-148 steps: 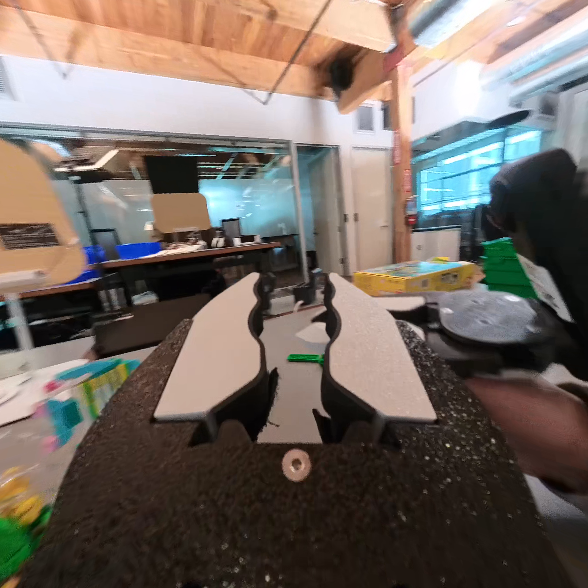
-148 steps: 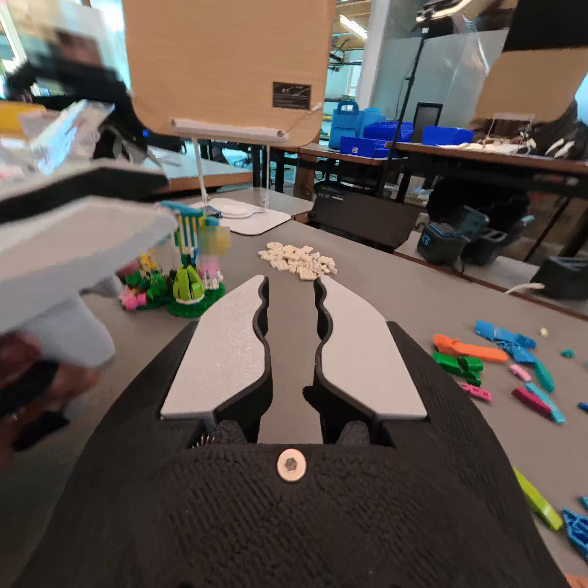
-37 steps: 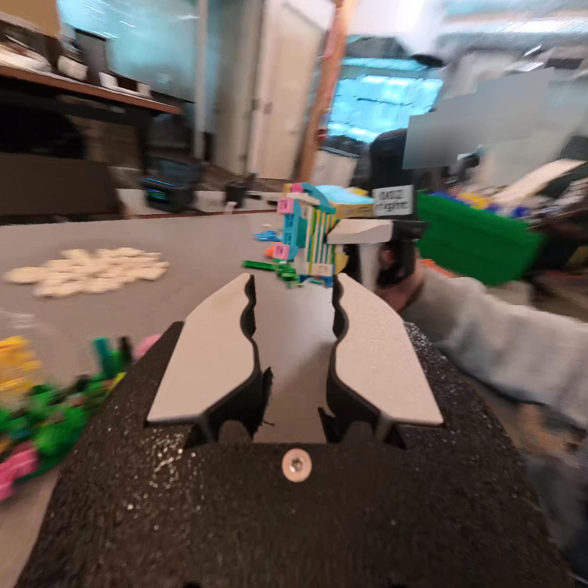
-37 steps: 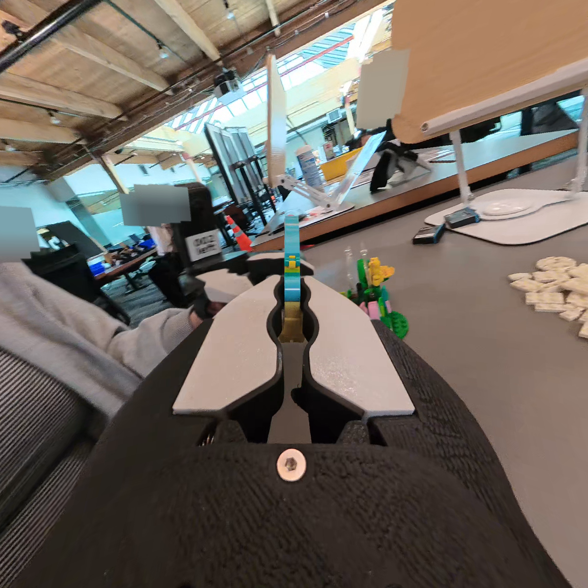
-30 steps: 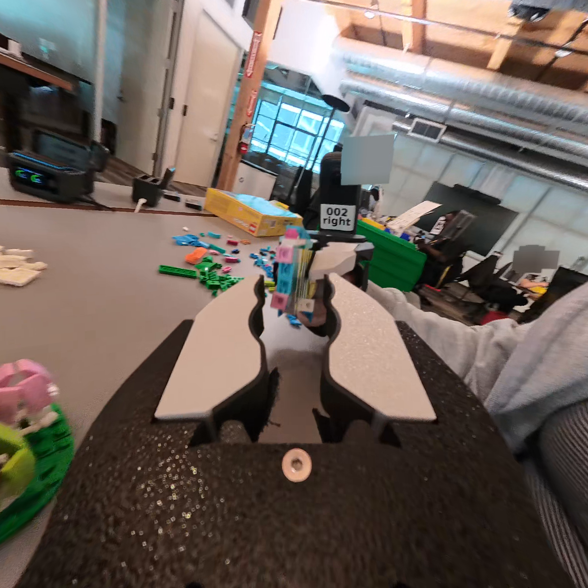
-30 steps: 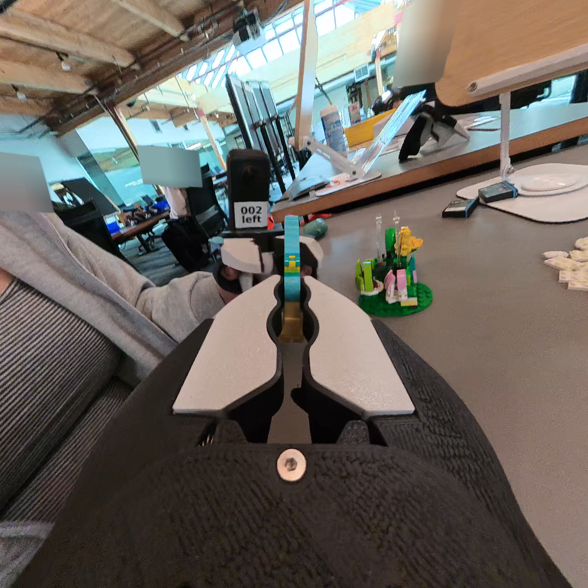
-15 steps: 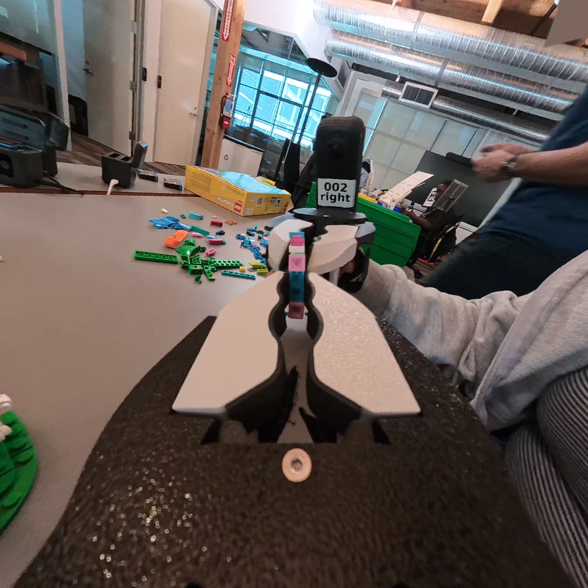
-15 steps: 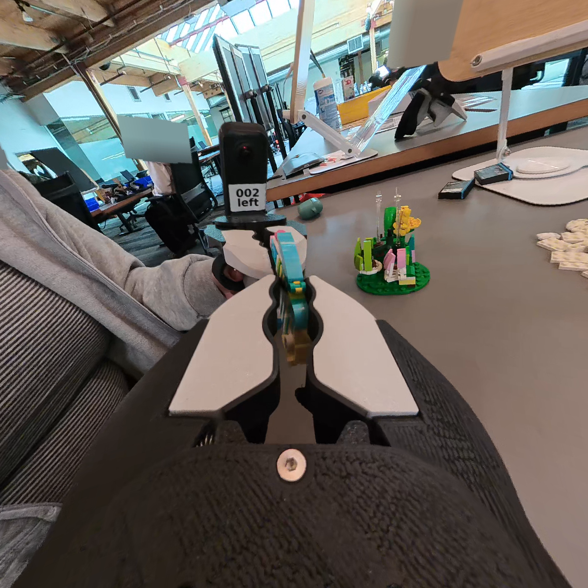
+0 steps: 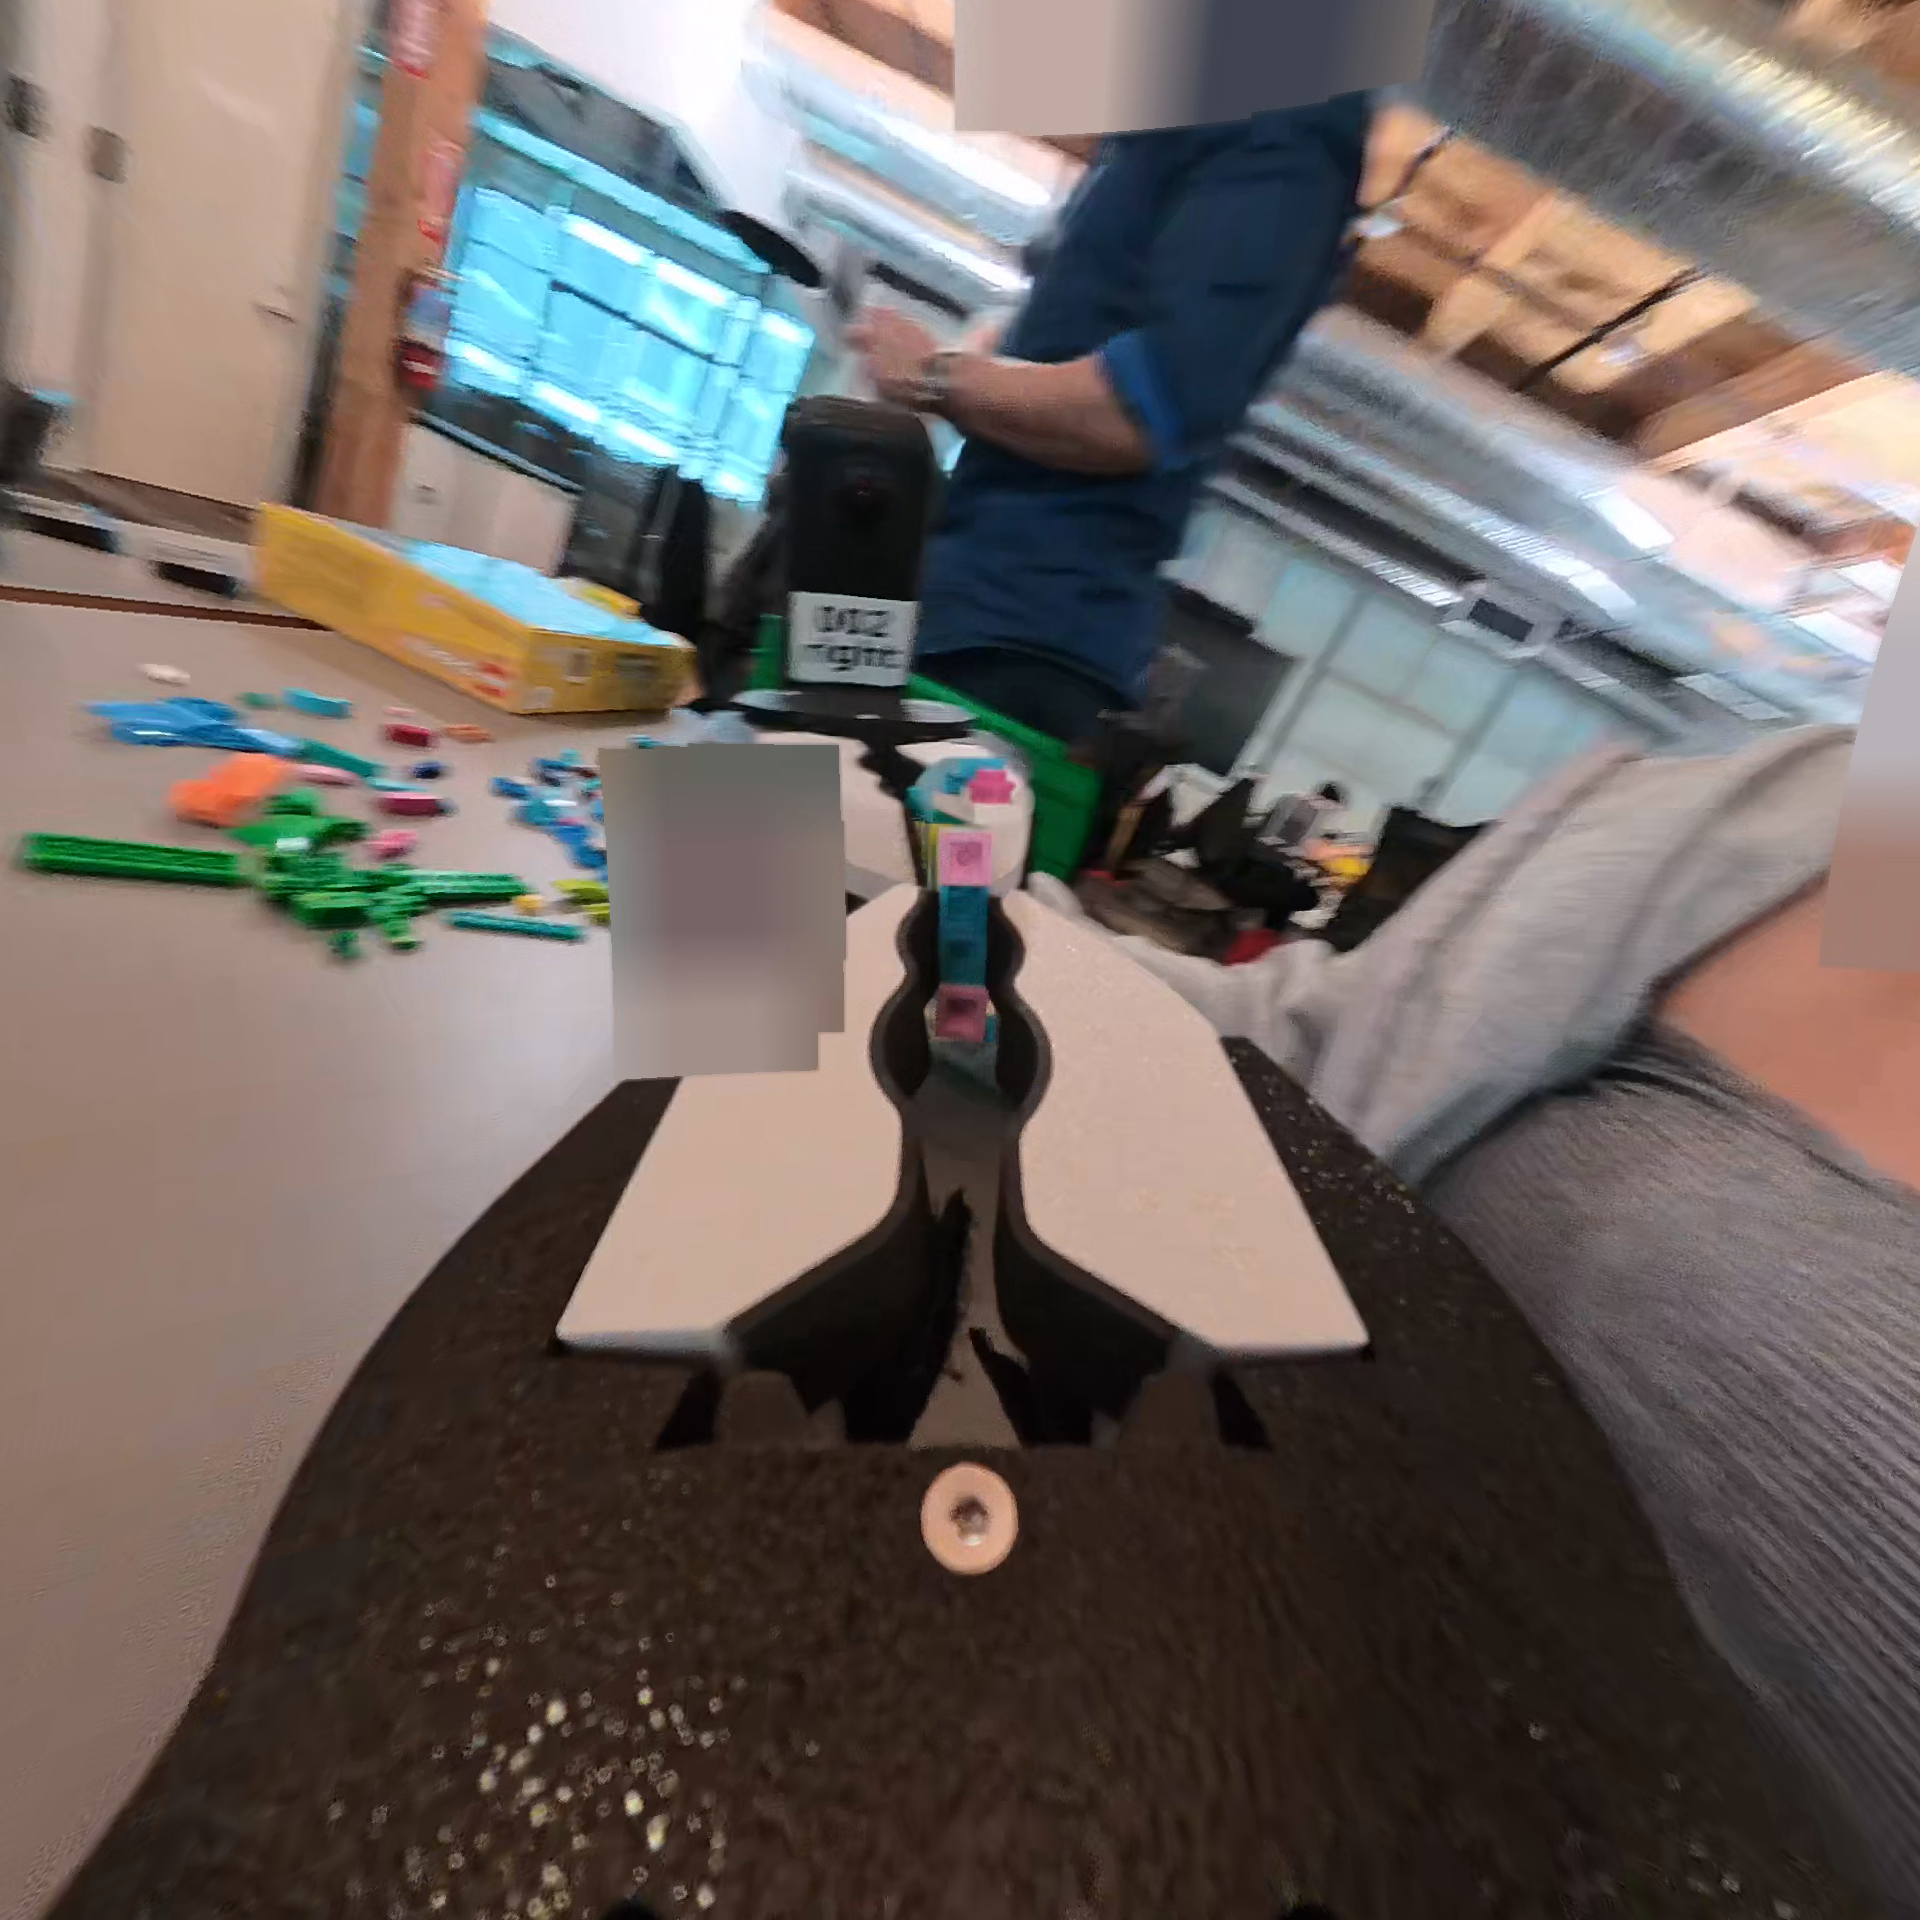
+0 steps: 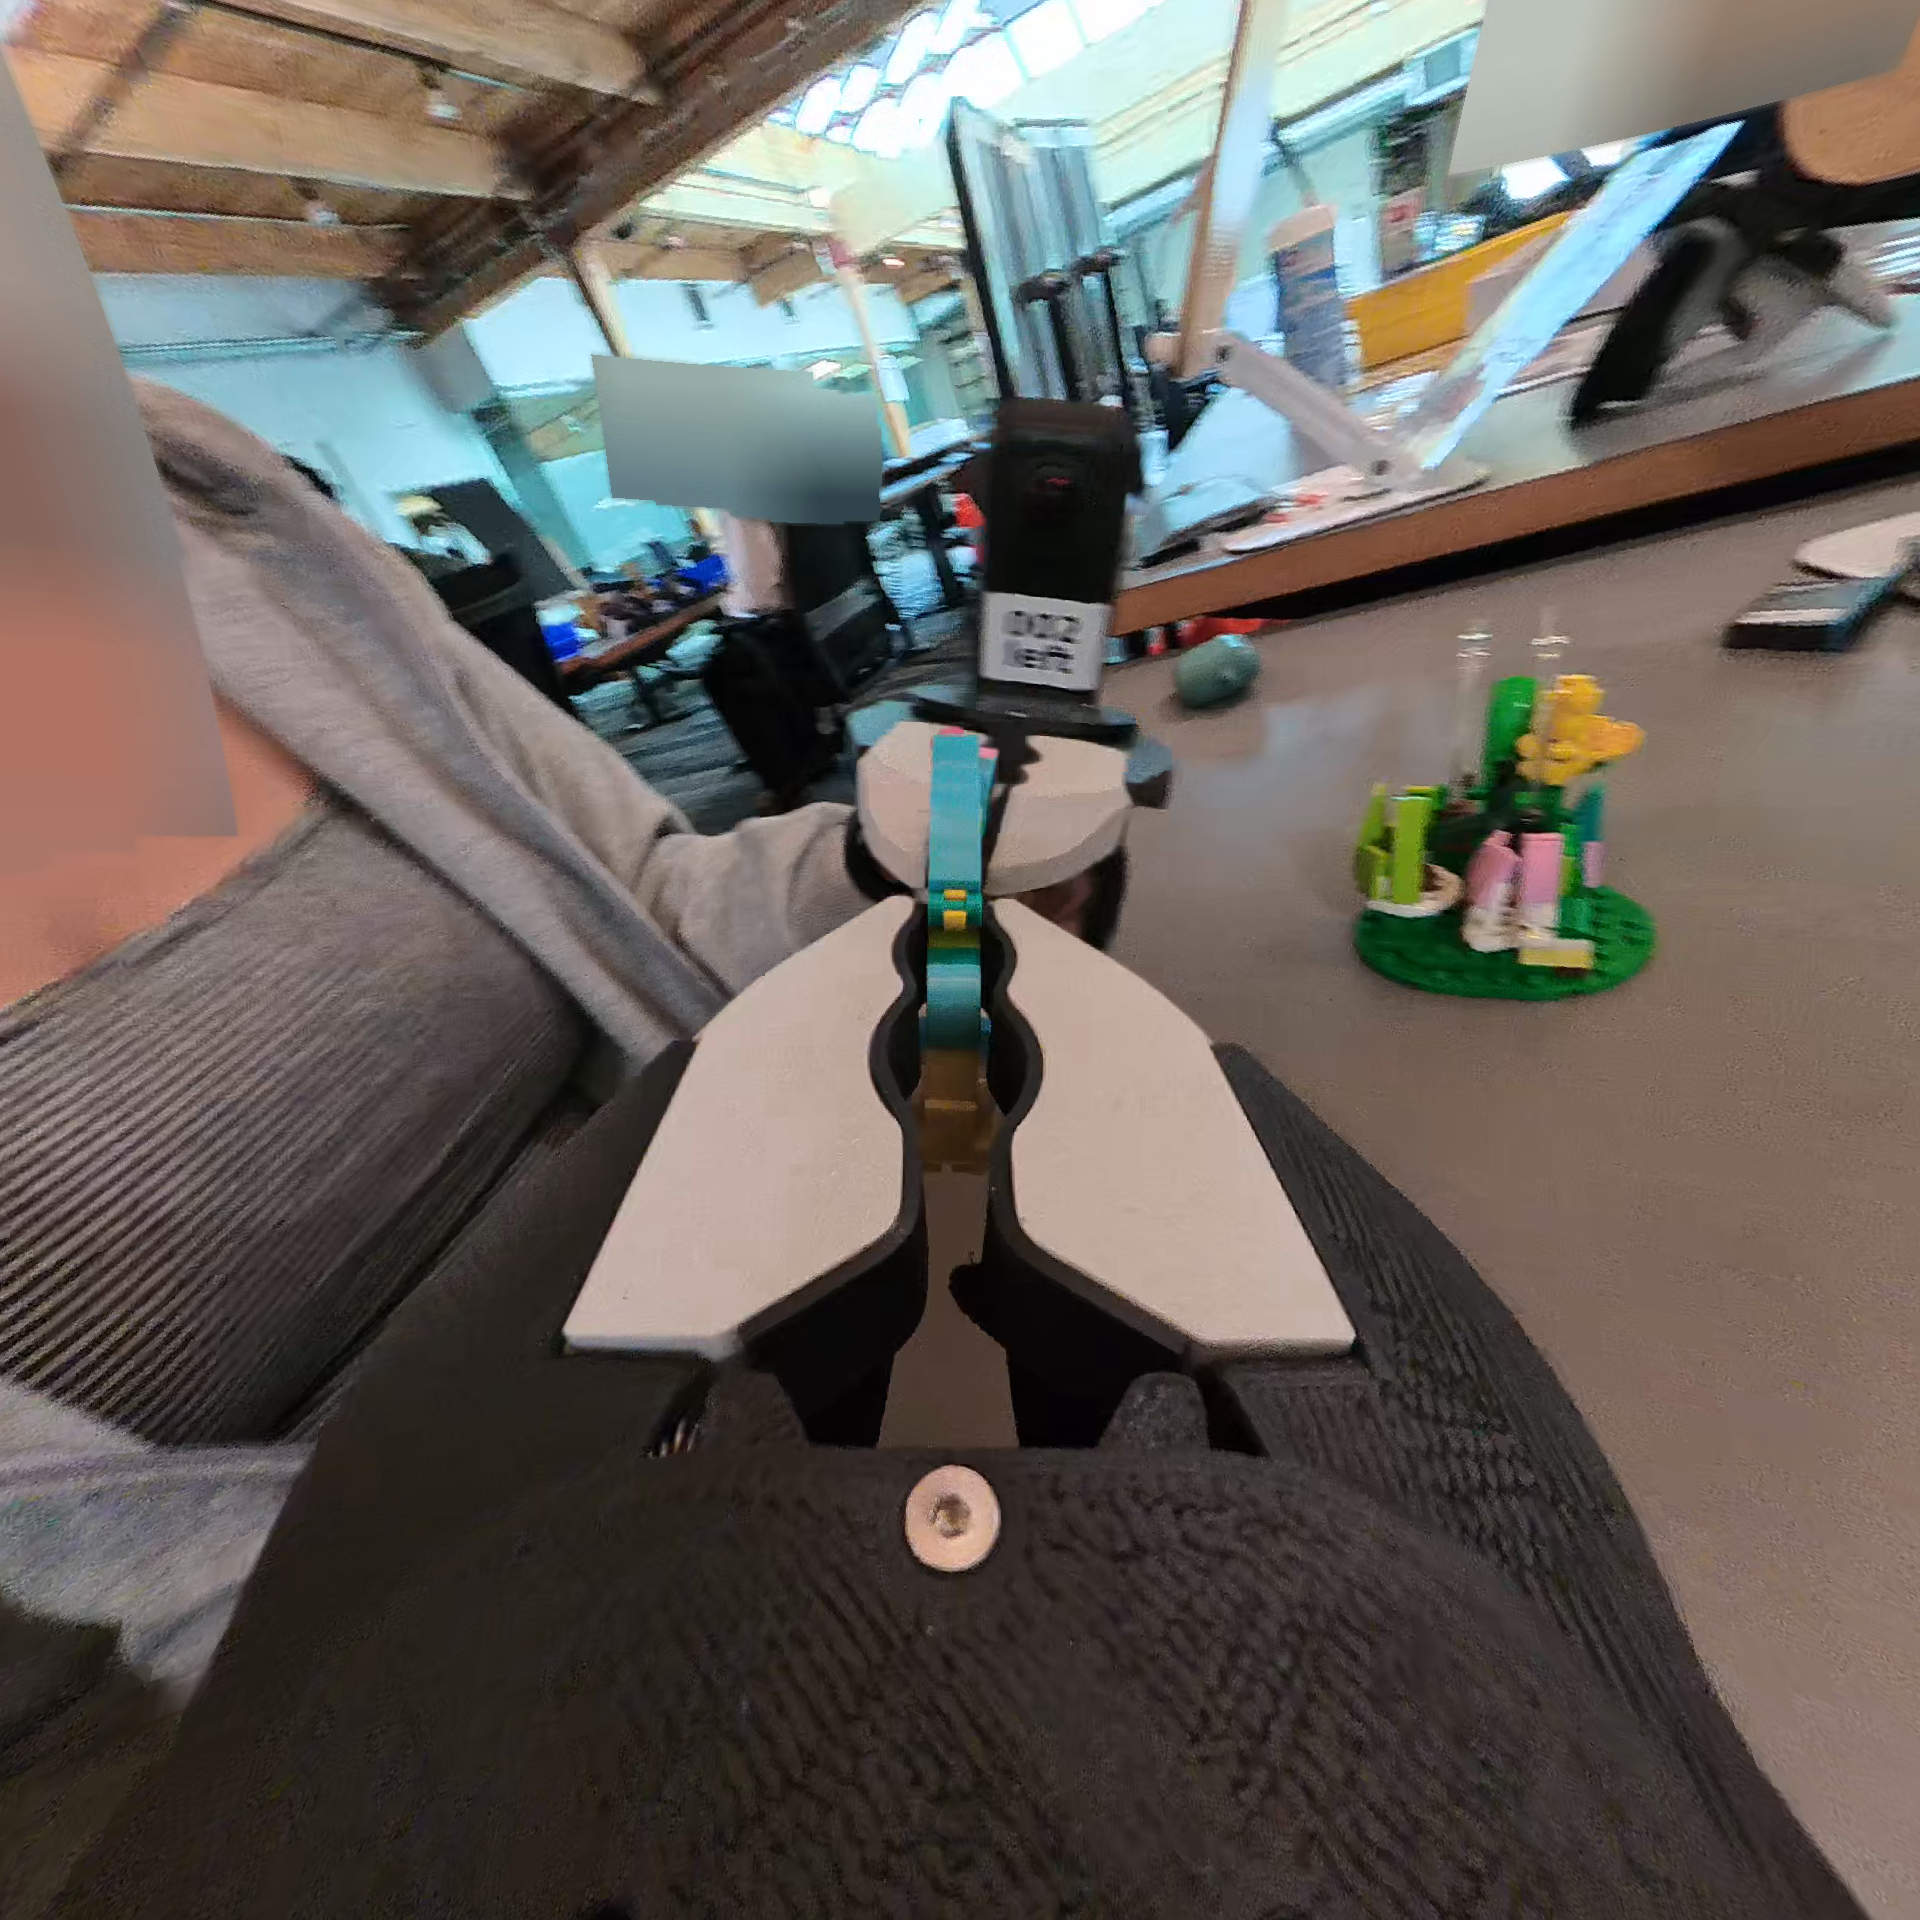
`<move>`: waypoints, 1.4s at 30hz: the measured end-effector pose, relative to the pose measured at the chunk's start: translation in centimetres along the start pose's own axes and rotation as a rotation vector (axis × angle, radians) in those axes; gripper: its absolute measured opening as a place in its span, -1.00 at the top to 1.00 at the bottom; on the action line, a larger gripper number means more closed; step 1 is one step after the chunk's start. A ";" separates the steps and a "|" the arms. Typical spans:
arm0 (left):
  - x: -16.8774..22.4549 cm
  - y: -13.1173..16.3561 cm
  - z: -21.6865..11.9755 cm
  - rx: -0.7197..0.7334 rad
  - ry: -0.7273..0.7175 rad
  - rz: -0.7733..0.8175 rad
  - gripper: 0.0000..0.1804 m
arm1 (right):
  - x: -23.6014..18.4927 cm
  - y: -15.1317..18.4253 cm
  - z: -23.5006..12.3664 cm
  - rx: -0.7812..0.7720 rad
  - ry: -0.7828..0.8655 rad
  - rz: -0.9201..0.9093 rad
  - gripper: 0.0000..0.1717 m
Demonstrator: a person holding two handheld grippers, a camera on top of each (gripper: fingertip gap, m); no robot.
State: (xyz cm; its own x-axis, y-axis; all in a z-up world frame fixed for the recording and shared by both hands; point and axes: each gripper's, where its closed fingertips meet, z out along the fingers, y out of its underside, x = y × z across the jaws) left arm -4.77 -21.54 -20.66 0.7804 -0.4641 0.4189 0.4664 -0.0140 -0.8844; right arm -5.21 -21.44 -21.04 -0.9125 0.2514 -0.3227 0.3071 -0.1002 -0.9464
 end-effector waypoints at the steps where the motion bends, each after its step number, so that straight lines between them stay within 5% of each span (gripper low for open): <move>1: 1.0 -0.2 0.1 0.011 0.080 -0.043 0.91 | -0.8 -0.2 0.0 0.010 -0.065 0.011 0.92; 3: 2.1 -0.4 0.2 0.023 0.176 -0.103 0.91 | -2.2 -0.3 0.0 0.016 -0.179 0.035 0.92; 6: 1.3 -0.1 0.1 -0.006 0.121 -0.107 0.91 | -2.0 0.1 -0.2 -0.004 -0.166 0.027 0.92; 12: -7.5 4.3 -3.1 -0.461 -0.571 0.138 0.91 | 3.7 1.3 -3.3 -0.156 0.297 -0.103 0.92; 18: -9.5 7.3 -3.3 -0.585 -0.685 0.049 0.81 | 5.1 2.4 -3.7 -0.224 0.396 -0.101 0.92; 24: -9.1 5.7 -2.9 -0.520 -0.672 0.131 0.32 | 5.3 2.3 -3.7 -0.214 0.404 -0.113 0.92; 33: -3.8 1.7 1.4 -0.143 -0.317 0.079 0.59 | 2.3 -0.5 -1.2 0.029 0.189 -0.029 0.92; 36: -3.2 1.4 1.8 -0.102 -0.286 0.100 0.84 | 2.2 -0.1 -0.7 0.019 0.175 -0.022 0.92; 42: -4.1 1.6 1.1 -0.125 -0.322 0.071 0.91 | 3.1 -1.8 -2.3 0.106 0.256 -0.033 0.67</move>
State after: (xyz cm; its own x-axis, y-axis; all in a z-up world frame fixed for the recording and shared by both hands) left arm -6.77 -18.70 -23.52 0.9094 -0.1653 0.3816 0.3677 -0.1089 -0.9235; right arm -8.00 -18.27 -20.34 -0.8195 0.4901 -0.2971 0.2358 -0.1840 -0.9542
